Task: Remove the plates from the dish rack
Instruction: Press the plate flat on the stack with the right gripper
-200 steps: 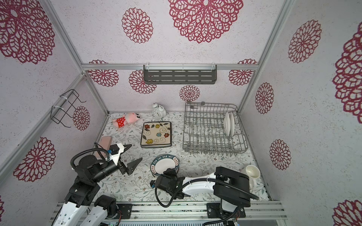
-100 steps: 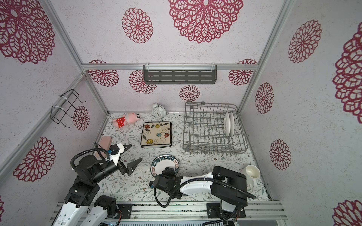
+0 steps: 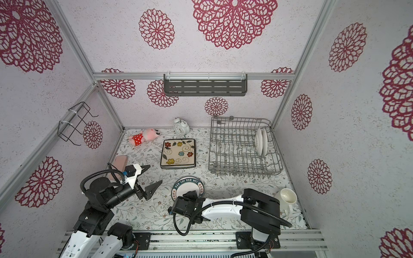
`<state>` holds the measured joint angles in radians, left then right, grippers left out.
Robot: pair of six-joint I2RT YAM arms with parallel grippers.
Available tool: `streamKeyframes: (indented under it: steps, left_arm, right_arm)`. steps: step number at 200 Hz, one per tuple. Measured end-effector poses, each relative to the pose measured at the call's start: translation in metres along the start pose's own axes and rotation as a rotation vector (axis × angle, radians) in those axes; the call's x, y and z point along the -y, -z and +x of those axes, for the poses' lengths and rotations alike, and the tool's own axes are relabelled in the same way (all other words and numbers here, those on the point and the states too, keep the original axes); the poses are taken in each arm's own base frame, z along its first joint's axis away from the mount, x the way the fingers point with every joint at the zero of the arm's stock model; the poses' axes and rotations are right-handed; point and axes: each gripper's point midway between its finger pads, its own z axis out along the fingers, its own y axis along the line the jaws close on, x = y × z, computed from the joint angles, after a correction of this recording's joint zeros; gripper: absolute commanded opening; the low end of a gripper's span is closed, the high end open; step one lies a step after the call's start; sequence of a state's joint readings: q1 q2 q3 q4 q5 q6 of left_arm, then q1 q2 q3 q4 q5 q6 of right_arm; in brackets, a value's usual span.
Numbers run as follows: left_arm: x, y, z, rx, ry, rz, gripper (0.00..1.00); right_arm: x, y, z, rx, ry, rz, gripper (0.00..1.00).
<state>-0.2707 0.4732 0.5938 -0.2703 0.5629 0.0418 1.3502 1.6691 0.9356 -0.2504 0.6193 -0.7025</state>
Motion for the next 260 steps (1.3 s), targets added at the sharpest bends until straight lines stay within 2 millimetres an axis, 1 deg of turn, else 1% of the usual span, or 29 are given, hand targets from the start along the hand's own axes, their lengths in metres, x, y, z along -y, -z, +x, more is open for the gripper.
streamKeyframes:
  steps: [40,59,104,184,260]
  left_arm:
    - [0.0,0.0,0.0,0.001,-0.001,0.001,0.98]
    - [0.0,0.001,0.0,0.001,0.0,0.001,0.97]
    - [0.001,0.0,0.0,0.0,0.001,0.003,0.97]
    - [0.001,0.0,0.0,0.0,0.001,0.004,0.97]
    - [0.001,0.0,0.0,0.0,0.002,0.004,0.97]
  right_arm:
    - [-0.006,0.0,0.006,-0.015,-0.006,-0.066,0.63]
    - [-0.004,0.001,0.007,-0.019,-0.014,-0.096,0.65]
    - [-0.003,0.0,0.007,-0.026,-0.057,-0.171,0.66]
    - [-0.005,0.002,0.013,-0.049,-0.055,-0.186,0.67]
    - [-0.005,0.007,0.019,-0.082,-0.05,-0.21,0.68]
